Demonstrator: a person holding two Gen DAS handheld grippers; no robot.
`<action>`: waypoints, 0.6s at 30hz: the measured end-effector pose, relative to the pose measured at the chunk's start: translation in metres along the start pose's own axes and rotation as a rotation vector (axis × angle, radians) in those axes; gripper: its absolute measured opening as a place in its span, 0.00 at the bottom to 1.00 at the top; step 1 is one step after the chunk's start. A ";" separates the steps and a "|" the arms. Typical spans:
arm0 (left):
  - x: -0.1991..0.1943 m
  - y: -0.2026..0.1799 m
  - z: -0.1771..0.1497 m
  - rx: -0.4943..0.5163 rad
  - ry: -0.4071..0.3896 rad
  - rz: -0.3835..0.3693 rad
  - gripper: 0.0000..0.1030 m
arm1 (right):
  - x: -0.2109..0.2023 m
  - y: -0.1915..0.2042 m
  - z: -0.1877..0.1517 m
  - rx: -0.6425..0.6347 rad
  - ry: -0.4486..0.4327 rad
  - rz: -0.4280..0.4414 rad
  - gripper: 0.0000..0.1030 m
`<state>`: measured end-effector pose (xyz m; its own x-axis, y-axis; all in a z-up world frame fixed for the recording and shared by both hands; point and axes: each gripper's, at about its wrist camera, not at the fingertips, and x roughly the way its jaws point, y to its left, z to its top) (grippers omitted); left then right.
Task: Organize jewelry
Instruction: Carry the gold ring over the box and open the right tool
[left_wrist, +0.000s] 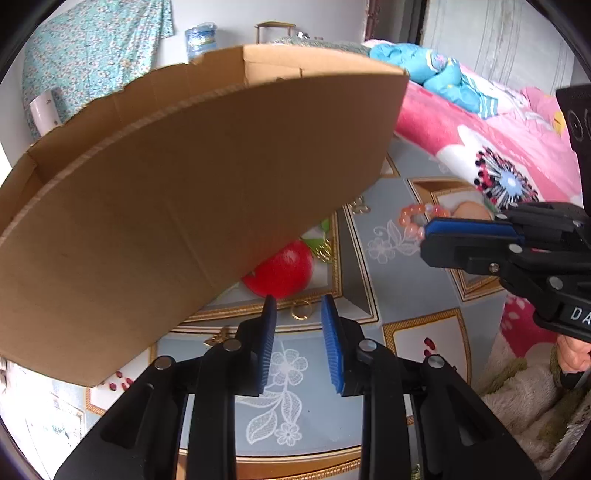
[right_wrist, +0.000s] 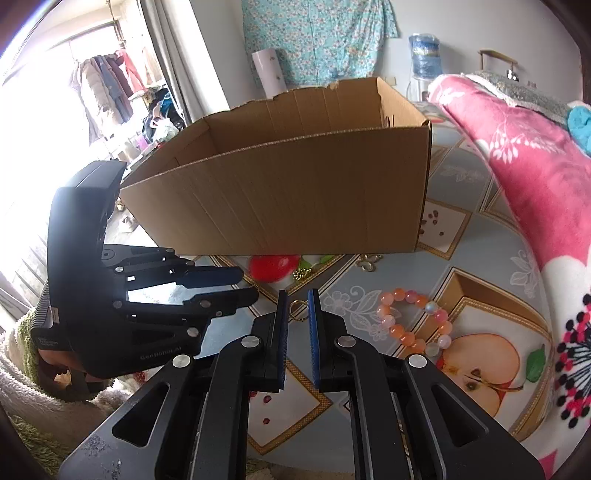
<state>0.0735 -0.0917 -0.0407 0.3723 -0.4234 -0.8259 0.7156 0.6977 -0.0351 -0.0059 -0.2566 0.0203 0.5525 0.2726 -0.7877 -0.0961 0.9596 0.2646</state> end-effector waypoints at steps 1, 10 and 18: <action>0.001 -0.002 -0.001 0.012 -0.003 0.007 0.24 | 0.001 0.000 0.000 0.000 0.003 0.002 0.08; 0.006 -0.009 0.002 0.052 -0.016 0.046 0.10 | 0.005 -0.007 -0.002 0.010 0.008 0.018 0.08; 0.006 -0.009 0.002 0.057 -0.024 0.044 0.10 | 0.004 -0.011 -0.001 0.018 -0.001 0.018 0.08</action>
<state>0.0703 -0.1015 -0.0446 0.4180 -0.4070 -0.8122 0.7304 0.6822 0.0341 -0.0036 -0.2663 0.0133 0.5519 0.2892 -0.7822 -0.0907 0.9532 0.2885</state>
